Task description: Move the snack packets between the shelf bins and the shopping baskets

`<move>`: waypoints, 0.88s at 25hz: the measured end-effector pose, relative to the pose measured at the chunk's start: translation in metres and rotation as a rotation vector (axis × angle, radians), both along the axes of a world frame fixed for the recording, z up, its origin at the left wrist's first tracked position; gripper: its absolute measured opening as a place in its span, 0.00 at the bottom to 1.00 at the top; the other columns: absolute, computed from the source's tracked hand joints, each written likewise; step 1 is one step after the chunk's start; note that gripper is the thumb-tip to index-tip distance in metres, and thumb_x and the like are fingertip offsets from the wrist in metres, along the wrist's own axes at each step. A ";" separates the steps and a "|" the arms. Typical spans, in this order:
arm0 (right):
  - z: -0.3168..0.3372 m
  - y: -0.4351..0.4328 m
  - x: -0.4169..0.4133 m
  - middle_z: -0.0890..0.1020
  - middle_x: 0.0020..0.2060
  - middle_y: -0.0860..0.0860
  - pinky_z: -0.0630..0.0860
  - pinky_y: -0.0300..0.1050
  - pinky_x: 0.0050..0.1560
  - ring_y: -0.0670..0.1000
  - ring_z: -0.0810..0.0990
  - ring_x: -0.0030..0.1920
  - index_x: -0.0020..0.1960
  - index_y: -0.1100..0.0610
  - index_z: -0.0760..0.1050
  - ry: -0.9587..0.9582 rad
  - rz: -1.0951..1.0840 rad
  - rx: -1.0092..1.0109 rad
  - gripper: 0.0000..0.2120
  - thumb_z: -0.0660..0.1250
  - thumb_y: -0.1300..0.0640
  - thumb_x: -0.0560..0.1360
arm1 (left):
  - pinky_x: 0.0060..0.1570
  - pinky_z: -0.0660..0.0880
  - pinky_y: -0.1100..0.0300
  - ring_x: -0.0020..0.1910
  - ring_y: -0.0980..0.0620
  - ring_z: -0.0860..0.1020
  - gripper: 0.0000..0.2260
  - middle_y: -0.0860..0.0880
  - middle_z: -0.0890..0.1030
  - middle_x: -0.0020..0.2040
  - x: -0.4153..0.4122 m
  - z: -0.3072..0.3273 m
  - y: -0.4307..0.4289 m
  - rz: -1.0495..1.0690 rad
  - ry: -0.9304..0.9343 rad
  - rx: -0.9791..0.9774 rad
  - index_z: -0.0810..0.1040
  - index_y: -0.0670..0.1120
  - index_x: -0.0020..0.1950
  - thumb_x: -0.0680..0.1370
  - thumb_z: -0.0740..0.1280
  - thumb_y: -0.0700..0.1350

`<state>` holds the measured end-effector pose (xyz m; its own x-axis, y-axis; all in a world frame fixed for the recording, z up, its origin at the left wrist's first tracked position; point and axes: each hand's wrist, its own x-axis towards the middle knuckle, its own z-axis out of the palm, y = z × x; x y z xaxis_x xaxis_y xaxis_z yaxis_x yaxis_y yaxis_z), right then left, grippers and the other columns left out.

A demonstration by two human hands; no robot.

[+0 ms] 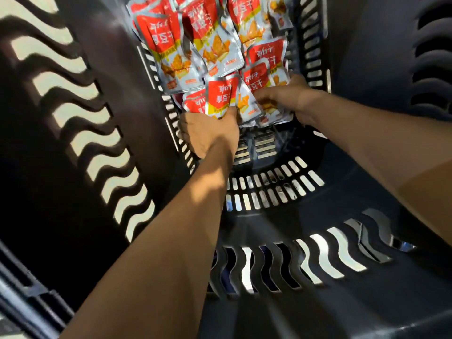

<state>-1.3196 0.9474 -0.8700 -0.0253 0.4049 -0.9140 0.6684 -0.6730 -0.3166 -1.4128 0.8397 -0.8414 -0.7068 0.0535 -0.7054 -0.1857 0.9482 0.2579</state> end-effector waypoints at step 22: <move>0.197 -0.051 0.037 0.82 0.44 0.50 0.77 0.35 0.31 0.42 0.81 0.33 0.51 0.54 0.76 0.166 -0.180 -0.089 0.13 0.73 0.64 0.69 | 0.28 0.75 0.68 0.28 0.61 0.79 0.16 0.53 0.81 0.39 -0.022 0.166 -0.019 0.331 -0.295 0.397 0.77 0.46 0.52 0.68 0.76 0.35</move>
